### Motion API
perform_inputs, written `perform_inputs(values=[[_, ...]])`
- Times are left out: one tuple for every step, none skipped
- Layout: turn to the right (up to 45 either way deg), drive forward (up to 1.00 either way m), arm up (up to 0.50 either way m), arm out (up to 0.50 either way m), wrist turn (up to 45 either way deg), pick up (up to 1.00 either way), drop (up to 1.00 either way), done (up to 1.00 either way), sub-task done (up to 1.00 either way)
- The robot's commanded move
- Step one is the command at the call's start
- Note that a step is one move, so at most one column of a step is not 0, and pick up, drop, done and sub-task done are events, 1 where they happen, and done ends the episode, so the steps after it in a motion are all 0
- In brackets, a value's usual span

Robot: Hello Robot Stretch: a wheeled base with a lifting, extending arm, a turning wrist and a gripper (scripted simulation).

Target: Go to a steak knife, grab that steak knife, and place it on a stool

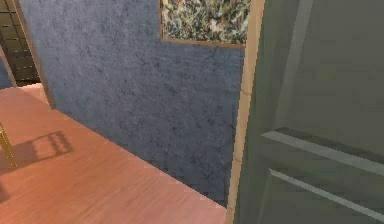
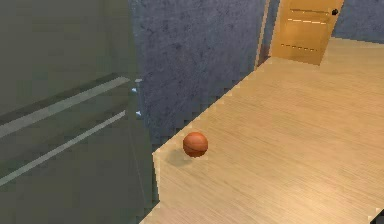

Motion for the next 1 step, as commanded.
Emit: perform_inputs(values=[[-45.0, 0.0, 0.0, 0.0, 0.0, 0.0, 0.0, 0.0, 0.0]])
